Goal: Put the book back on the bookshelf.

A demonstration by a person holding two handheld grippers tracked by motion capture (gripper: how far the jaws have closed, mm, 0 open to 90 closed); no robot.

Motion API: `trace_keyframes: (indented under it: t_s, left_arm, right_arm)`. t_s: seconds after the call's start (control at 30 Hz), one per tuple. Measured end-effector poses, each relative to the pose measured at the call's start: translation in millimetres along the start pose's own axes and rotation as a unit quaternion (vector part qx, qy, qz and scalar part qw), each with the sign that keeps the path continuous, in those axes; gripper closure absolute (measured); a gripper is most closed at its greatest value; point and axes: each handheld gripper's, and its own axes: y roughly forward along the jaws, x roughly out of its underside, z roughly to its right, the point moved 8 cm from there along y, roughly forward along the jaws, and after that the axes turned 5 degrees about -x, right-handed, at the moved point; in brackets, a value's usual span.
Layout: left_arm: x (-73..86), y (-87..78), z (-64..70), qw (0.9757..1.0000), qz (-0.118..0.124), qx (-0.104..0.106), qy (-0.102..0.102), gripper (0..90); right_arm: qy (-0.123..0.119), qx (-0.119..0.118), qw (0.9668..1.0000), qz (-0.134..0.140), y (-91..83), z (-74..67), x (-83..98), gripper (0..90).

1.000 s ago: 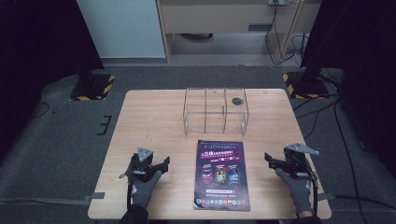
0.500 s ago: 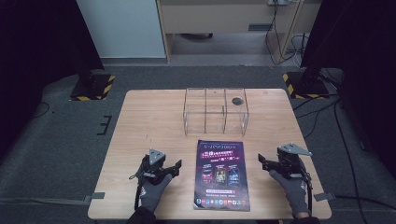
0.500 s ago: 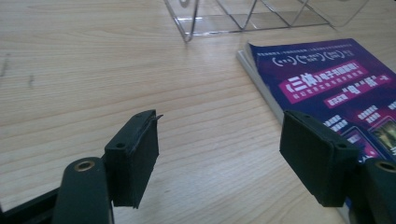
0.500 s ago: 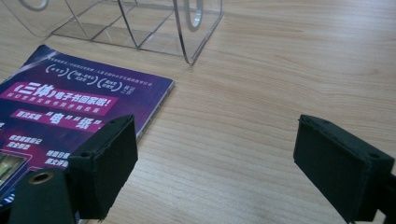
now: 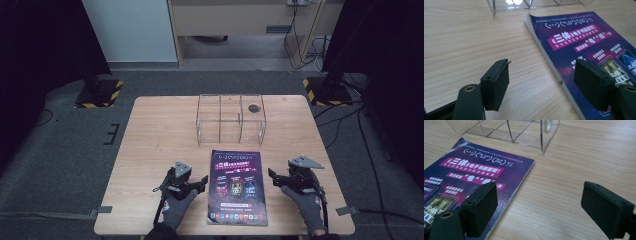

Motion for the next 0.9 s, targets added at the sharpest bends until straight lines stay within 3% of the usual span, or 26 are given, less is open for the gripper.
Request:
trace_keyframes:
  t_s: [0.4, 0.9]
  left_arm:
    - [8.3, 16.1, 21.0, 0.9992, -0.03, 0.016, 0.018, 27.7]
    - [14.4, 25.7, 31.5, 0.9979, -0.048, 0.017, 0.04, 27.3]
  right_arm:
    - [-0.017, -0.021, 0.9994, -0.023, 15.4, -24.4, 9.6, 14.8]
    - [-0.033, -0.047, 0.9959, -0.069, 35.8, -49.9, 26.6, 17.3]
